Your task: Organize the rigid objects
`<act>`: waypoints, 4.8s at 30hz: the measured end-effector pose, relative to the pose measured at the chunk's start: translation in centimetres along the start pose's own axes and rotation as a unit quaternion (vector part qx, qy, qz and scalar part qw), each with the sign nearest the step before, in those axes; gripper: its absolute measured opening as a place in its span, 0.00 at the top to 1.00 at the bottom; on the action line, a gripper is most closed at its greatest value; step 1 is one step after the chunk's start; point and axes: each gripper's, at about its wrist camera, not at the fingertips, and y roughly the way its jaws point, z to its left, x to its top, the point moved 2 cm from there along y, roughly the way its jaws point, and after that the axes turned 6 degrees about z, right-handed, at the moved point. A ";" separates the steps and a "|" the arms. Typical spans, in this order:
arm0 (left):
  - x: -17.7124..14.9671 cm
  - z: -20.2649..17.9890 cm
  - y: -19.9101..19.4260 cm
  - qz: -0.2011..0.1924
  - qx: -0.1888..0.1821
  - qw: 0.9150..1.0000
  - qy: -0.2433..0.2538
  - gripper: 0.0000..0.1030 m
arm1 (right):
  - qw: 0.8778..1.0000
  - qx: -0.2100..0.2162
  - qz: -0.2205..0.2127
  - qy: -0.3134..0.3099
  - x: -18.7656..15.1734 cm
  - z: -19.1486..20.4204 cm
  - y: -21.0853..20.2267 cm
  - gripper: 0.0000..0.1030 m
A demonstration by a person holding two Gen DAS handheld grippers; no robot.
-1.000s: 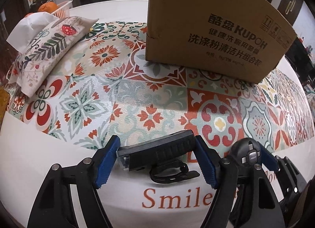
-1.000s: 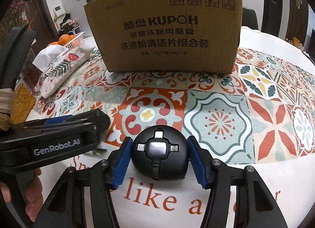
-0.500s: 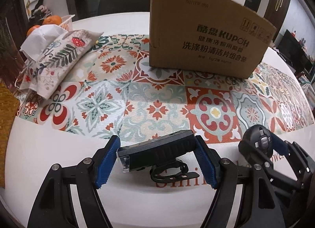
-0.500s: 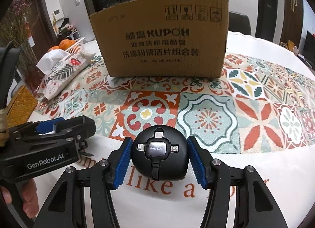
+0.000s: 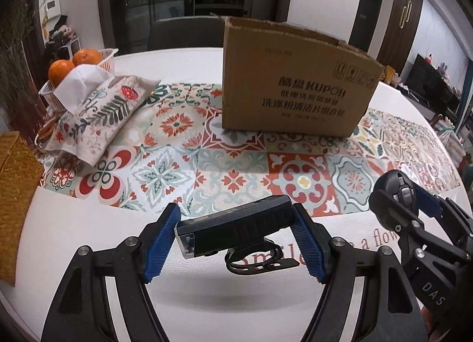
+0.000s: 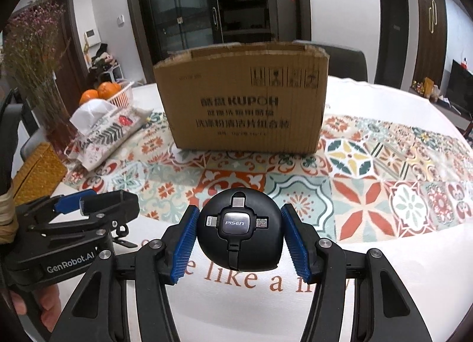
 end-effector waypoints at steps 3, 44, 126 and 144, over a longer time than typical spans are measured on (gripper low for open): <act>0.1 -0.1 -0.8 -0.011 -0.004 1.000 0.000 0.27 | 1.000 -0.003 -0.015 -0.002 0.4 0.2 -1.1 0.45; 10.6 -1.5 -6.3 -0.128 -0.029 0.991 0.018 0.27 | 0.991 -0.007 -0.134 0.014 10.1 -1.0 -6.1 0.45; 21.5 -5.1 1.2 -0.023 -0.002 0.991 0.132 0.22 | 0.999 -0.039 -0.002 0.023 19.5 -4.8 2.8 0.43; 13.1 -3.1 -11.3 -0.142 0.034 0.985 0.089 0.05 | 0.993 -0.074 -0.093 0.019 13.5 -1.2 -9.6 0.32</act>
